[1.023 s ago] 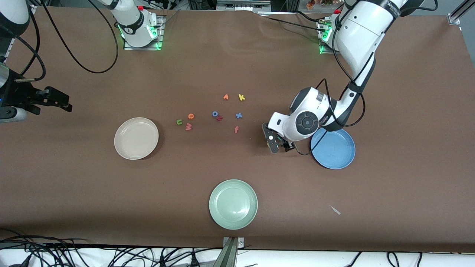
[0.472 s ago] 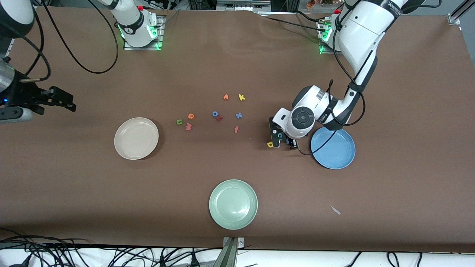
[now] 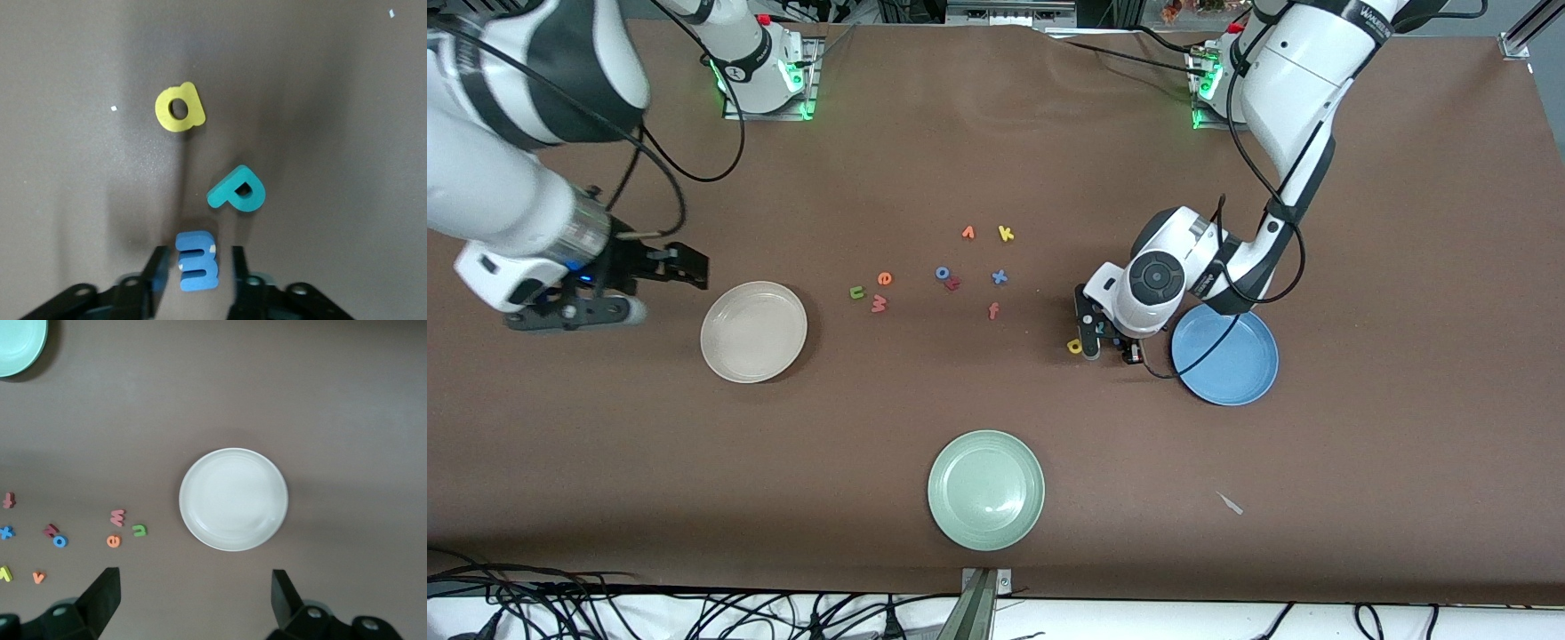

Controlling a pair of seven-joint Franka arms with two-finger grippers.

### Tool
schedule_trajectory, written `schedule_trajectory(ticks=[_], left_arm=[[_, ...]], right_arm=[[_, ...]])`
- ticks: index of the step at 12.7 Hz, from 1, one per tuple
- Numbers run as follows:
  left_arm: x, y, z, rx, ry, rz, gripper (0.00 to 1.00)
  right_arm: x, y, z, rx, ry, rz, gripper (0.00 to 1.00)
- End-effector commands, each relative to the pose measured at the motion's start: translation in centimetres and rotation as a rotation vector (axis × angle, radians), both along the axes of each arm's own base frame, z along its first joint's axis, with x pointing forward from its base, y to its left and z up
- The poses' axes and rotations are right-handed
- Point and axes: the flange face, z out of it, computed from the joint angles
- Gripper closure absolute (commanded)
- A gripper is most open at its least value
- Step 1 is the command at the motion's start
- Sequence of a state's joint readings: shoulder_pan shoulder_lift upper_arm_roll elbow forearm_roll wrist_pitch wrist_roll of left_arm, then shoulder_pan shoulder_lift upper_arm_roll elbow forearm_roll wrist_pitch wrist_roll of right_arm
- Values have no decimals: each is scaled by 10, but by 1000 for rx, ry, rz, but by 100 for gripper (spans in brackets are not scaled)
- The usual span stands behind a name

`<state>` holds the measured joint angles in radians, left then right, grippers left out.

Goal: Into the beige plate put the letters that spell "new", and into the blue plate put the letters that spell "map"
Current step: 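Grasp the blue letter with the left gripper while the right gripper reaches letters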

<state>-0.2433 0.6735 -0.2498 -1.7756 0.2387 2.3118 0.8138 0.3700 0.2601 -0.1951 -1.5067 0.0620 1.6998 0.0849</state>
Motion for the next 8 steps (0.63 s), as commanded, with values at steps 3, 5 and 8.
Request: schedule_trajectory(ticks=[3, 5, 8], left_arm=[[4, 14, 9, 15, -22, -45, 100], [9, 20, 17, 12, -31, -56, 100], [10, 19, 26, 13, -22, -60, 96]], right_arm=[[-7, 52, -76, -4, -39, -67, 0], [-24, 59, -118, 7, -58, -79, 0], [-60, 69, -182, 34, -117, -108, 0]])
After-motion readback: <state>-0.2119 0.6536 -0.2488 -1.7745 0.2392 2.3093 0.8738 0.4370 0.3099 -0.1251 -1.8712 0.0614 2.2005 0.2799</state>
